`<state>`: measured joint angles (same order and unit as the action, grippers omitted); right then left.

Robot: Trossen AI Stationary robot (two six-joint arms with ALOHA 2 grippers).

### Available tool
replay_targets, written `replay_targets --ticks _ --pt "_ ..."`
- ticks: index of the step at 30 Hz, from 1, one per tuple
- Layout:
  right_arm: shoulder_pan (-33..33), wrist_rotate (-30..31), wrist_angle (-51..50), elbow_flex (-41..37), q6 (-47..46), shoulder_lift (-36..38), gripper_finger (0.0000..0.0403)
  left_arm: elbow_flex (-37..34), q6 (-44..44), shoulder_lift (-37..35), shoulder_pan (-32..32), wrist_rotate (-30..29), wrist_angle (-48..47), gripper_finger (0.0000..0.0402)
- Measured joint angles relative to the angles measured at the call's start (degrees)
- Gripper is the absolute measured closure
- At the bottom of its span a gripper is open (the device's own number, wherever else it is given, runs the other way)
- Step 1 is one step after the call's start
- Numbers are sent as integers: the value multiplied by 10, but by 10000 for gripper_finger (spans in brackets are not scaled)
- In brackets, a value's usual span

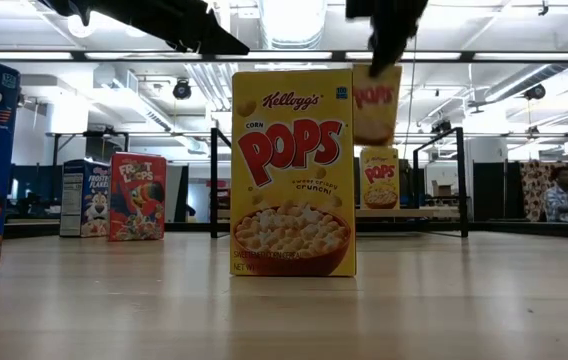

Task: Stack cereal on shelf
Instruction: Put the right yellow cereal box on the shelf aligned with the other yellow cereal box

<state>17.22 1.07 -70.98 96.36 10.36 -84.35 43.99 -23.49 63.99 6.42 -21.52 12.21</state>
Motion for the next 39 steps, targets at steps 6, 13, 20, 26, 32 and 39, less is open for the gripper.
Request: replay_targets --ticks 6,13,20,26,32,39 --pt "98 -64 -8 -9 83 -37 221 0 0 0 0 0 -7 171" --pt "173 -73 -6 -24 145 -58 221 0 0 0 0 0 -10 171" --pt "204 -76 13 -46 182 -58 221 0 0 0 0 0 -12 171" --pt "208 -76 49 -58 196 -58 221 0 0 0 0 0 -12 171" --pt "210 -76 70 -84 199 -58 221 0 2 0 0 0 -17 171" --pt "210 -75 79 -110 199 -58 221 0 2 0 0 0 -16 171"
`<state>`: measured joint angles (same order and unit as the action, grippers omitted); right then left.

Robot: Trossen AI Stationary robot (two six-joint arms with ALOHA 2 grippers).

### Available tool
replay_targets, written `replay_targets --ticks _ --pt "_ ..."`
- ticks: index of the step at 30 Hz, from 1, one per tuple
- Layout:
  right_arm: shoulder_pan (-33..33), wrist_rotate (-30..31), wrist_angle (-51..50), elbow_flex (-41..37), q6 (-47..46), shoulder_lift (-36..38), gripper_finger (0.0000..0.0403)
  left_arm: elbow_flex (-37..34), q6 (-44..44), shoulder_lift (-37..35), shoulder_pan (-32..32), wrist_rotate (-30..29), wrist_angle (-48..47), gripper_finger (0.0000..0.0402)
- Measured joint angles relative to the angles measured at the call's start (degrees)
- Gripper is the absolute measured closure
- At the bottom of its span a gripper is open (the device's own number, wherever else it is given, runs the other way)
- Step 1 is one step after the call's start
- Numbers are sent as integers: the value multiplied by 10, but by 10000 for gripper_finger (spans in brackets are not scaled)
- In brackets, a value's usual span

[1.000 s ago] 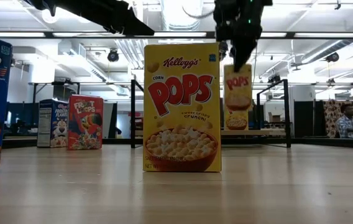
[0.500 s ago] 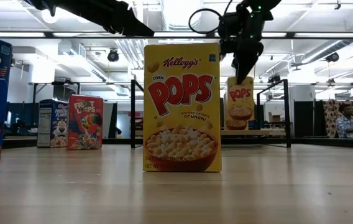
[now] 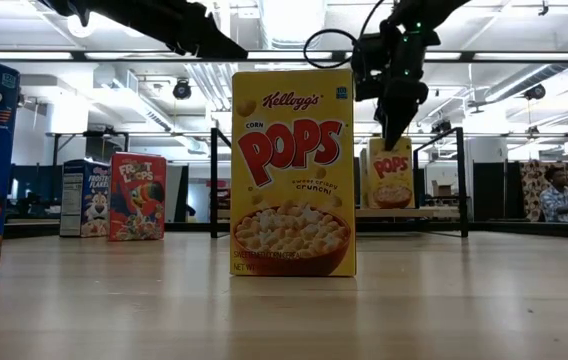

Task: Stack cereal on shelf
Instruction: Put the right yellow cereal box on the shelf aligned with the other yellow cereal box

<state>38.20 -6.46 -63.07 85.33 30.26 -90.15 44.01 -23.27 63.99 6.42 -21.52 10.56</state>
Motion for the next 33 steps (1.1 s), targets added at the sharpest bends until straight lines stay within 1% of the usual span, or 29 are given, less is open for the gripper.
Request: replay_targets --ticks 6,21,25,33 --pt "0 4 26 -12 5 0 221 0 0 0 0 0 0 171" --pt "0 5 30 -12 3 0 220 0 0 0 0 0 0 171" --pt "0 6 35 -12 4 0 214 0 0 0 0 0 0 171" --pt "1 18 51 -13 13 0 211 0 0 0 0 0 0 171"
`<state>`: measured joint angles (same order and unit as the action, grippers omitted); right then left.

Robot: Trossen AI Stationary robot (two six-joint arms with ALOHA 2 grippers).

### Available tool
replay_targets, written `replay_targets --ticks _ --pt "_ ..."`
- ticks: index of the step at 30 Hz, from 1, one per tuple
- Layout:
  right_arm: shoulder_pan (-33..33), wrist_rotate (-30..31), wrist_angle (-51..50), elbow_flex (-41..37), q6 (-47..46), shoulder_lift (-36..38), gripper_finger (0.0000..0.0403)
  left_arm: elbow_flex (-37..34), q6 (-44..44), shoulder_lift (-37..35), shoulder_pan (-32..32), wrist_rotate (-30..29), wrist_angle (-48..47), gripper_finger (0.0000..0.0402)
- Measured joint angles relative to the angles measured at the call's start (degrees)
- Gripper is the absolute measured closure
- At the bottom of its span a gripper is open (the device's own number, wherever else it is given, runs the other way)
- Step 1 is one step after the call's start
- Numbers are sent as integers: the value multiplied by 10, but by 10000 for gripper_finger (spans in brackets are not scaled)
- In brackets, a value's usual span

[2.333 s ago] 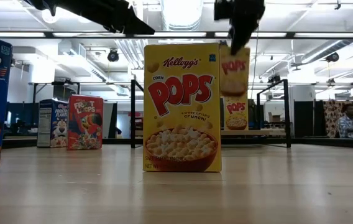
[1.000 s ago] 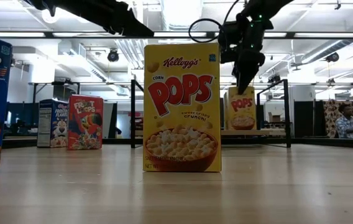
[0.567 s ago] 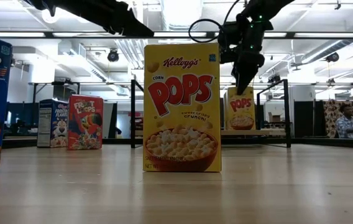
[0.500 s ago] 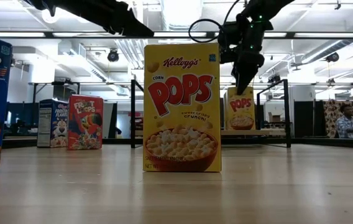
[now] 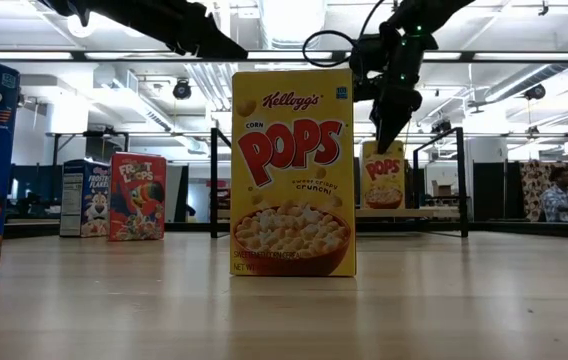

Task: Stack cereal on shelf
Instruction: Put the right yellow cereal box on the shelf aligned with the other yellow cereal box

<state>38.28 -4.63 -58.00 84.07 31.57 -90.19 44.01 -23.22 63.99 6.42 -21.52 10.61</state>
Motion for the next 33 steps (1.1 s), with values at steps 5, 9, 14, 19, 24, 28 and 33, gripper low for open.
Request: replay_targets --ticks 5,9,14,19,24,28,33 --pt "1 3 -3 0 4 0 211 0 0 0 0 0 0 171" --pt "2 1 -4 0 6 0 211 0 0 0 0 0 0 171" --pt "3 1 -4 0 1 0 211 0 0 0 0 0 0 171" --pt "3 1 -5 0 14 0 215 0 0 0 0 0 0 171" --pt "3 2 -4 0 4 0 222 0 0 0 0 0 0 171" --pt "3 2 -3 0 -5 0 202 0 0 0 0 0 0 171" --pt "3 3 -2 0 -5 0 168 0 0 0 0 0 0 171"
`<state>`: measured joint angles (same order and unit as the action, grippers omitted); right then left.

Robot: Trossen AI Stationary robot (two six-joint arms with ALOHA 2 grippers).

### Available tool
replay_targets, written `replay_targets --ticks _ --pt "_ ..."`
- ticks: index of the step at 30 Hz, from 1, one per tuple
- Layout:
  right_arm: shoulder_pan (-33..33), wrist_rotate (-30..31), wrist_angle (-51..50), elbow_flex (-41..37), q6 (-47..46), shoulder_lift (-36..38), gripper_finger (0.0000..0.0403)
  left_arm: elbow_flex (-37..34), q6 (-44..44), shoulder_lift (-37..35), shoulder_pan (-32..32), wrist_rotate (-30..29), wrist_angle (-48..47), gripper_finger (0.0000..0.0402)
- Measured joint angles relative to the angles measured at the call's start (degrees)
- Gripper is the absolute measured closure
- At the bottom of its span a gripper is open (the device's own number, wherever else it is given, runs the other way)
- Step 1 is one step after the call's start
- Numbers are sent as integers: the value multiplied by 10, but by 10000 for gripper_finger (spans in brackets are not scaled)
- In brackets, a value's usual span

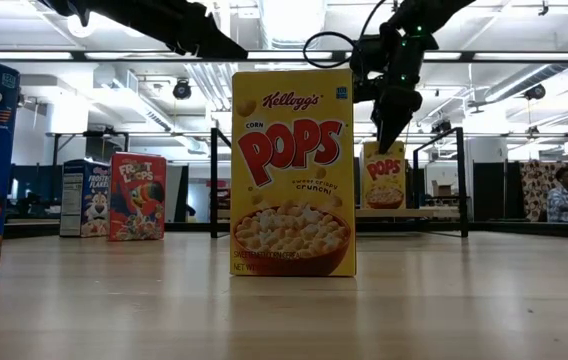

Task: Stack cereal on shelf
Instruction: Put the right yellow cereal box on the shelf aligned with the other yellow cereal box, then put the top red cereal box on the shelf aligned with the other red cereal box

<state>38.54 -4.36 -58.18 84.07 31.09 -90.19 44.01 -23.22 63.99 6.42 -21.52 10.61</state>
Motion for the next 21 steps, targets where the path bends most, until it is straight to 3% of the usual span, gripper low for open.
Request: replay_targets --ticks 7,14,21 --pt "0 0 -1 0 -15 16 134 0 0 0 0 0 0 170" --pt "-11 -5 -3 0 -49 76 129 0 0 0 0 0 0 171" --pt "-58 -136 15 -9 -144 154 152 0 17 0 0 0 0 171"
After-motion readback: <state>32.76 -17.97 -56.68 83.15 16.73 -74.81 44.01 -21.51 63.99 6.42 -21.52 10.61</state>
